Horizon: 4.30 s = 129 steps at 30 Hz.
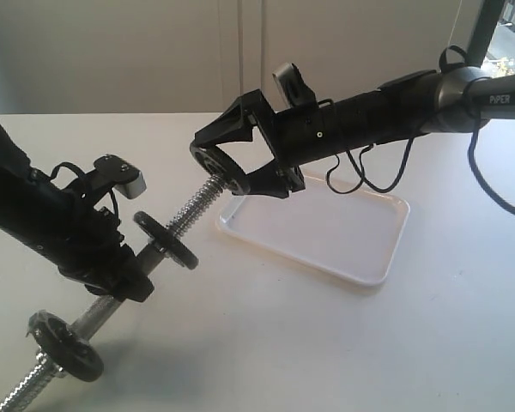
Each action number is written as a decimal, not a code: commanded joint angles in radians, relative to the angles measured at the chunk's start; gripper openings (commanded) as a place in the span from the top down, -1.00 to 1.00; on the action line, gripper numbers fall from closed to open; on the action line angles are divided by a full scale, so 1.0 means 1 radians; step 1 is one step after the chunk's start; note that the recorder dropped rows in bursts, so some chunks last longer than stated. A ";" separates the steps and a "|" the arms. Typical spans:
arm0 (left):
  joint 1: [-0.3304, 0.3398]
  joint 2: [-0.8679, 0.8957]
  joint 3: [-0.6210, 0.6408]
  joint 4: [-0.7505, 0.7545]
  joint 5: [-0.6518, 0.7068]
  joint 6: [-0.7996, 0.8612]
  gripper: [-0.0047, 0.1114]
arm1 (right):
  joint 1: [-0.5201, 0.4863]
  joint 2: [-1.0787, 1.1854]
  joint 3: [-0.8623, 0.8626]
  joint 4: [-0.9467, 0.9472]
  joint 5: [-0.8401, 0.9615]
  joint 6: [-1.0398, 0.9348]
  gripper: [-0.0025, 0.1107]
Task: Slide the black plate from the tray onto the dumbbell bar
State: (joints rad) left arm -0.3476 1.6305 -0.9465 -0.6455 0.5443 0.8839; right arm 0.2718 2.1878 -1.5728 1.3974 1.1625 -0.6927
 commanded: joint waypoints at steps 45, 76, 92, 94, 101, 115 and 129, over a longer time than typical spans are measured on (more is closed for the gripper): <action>-0.003 -0.048 -0.026 -0.174 -0.021 0.007 0.92 | 0.136 -0.012 -0.012 0.000 0.059 -0.046 0.96; -0.003 -0.048 -0.026 -0.174 -0.034 0.007 0.92 | 0.180 -0.012 -0.012 -0.049 0.059 -0.159 -0.66; -0.003 -0.048 -0.026 -0.174 -0.046 -0.002 0.92 | 0.120 -0.012 -0.012 -0.043 0.059 -0.137 -0.66; -0.003 -0.048 -0.026 -0.174 -0.046 -0.002 0.92 | 0.126 -0.012 -0.012 0.000 0.059 -0.144 -0.66; -0.003 -0.048 -0.026 -0.174 -0.046 -0.002 0.92 | 0.126 -0.012 -0.012 0.039 0.059 -0.140 -0.66; -0.003 -0.048 -0.026 -0.174 -0.046 -0.008 0.92 | 0.126 -0.012 -0.012 0.021 0.059 -0.177 -0.90; -0.003 -0.048 -0.026 -0.174 -0.063 -0.021 0.92 | 0.114 -0.012 -0.012 -0.094 0.059 -0.166 -0.90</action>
State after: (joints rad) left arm -0.3512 1.6278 -0.9465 -0.7103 0.4769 0.8706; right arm 0.3902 2.2008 -1.5739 1.2830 1.1826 -0.8548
